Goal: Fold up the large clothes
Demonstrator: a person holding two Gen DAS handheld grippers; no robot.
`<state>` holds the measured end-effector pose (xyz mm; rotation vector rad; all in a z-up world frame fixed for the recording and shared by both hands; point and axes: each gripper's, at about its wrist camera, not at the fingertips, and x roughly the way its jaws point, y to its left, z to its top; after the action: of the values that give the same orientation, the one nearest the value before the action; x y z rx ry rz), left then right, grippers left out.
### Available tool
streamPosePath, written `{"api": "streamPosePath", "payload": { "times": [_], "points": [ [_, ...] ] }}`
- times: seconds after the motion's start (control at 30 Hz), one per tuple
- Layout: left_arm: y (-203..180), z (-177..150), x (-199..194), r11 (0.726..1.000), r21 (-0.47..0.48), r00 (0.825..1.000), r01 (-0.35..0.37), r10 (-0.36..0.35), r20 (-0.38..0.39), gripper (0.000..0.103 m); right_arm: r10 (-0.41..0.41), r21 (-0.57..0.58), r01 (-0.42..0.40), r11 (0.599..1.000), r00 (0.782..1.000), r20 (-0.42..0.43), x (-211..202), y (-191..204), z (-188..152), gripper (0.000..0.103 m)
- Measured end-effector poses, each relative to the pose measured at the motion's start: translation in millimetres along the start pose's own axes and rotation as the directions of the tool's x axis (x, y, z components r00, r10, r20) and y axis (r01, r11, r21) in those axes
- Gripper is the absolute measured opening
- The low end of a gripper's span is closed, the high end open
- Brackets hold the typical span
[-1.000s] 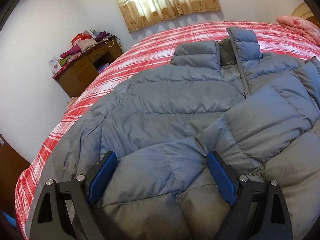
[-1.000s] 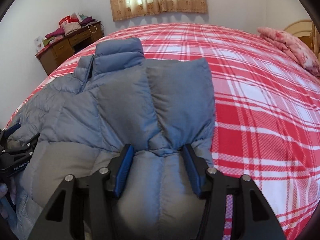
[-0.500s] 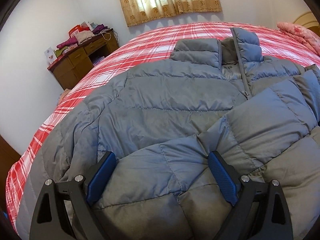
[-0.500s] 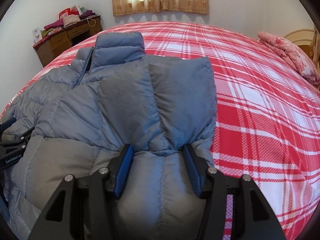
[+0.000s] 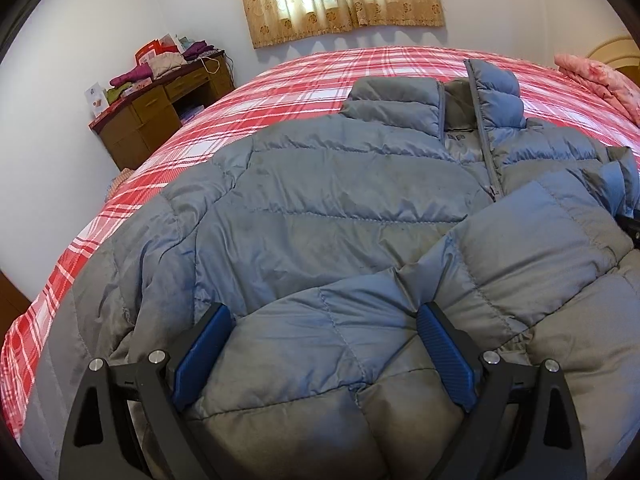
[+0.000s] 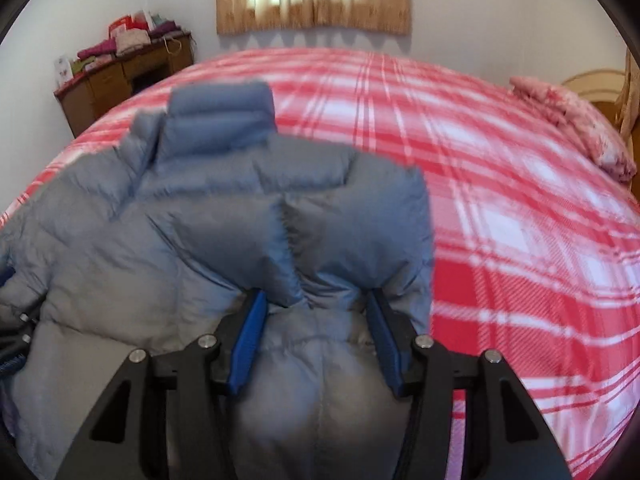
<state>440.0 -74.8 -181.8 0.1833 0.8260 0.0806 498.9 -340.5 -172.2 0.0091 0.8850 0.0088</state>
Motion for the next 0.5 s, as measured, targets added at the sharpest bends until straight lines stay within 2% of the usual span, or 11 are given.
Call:
{"api": "streamPosePath", "payload": {
  "times": [0.17,0.3,0.43,0.5],
  "points": [
    [3,-1,0,1.0,-0.003,1.0,0.005,-0.005,-0.001,0.095,-0.013,0.002,0.013,1.0,1.0,0.001,-15,-2,-4,0.057],
    [5,-1,0,1.0,-0.004,1.0,0.007,-0.007,-0.002,0.095,0.064,0.009,-0.065,0.998,0.997,0.039,-53,7,-22,0.067],
    [5,-1,1,1.0,-0.003,1.0,0.007,-0.007,-0.002,0.095,0.035,-0.073,-0.035,0.997,0.999,-0.012,-42,24,-40,0.067],
    [5,-1,1,1.0,-0.004,1.0,0.008,-0.008,-0.002,0.095,0.031,-0.059,-0.032,0.998,0.999,-0.018,-36,23,-42,0.067]
  ]
}}
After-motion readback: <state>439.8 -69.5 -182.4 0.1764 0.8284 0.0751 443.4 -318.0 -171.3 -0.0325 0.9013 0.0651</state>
